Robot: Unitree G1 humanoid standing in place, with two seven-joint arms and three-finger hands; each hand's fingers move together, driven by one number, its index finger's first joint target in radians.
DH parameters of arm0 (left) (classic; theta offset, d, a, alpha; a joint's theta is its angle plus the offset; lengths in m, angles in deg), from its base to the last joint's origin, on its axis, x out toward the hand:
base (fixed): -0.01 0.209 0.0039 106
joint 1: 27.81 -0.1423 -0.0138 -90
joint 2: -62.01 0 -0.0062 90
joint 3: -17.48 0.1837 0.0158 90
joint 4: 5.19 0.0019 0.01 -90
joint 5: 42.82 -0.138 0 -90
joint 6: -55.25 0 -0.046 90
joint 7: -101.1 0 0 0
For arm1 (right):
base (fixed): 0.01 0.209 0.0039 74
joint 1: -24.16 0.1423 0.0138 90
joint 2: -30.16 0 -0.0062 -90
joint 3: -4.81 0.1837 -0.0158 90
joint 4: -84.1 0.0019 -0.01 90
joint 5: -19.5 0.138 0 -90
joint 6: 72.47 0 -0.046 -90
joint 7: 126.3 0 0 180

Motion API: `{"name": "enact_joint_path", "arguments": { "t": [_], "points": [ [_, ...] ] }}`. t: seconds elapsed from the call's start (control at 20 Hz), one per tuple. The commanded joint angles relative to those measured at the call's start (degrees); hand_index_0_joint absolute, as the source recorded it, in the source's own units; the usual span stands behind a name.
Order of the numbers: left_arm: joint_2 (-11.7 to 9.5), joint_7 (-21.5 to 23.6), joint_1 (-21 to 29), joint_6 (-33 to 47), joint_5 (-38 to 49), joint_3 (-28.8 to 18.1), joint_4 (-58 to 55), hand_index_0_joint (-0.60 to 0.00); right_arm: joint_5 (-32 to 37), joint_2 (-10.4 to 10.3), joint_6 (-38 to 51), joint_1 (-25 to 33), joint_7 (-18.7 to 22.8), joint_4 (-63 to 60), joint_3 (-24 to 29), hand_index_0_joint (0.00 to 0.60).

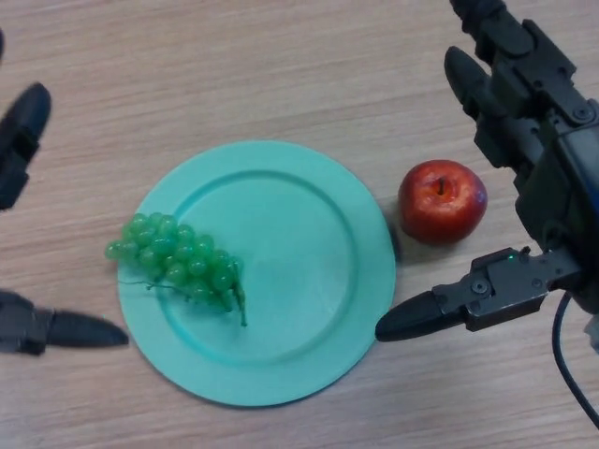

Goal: Pick up the green grapes and place it on the plate

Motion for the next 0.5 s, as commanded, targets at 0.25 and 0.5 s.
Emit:
{"name": "enact_joint_path", "arguments": {
  "t": [0.25,0.5],
  "points": [
    [-3.3,-0.57,1.13,9.68,-2.86,-1.98,-0.93,0.0,3.26,-0.21,7.46,0.97,3.56,3.55,0.6,0.0],
    [-3.37,0.01,1.57,11.11,-5.51,-2.34,0.43,0.0,3.8,-0.21,7.08,1.54,5.19,3.24,-0.23,0.0]
  ]
}}
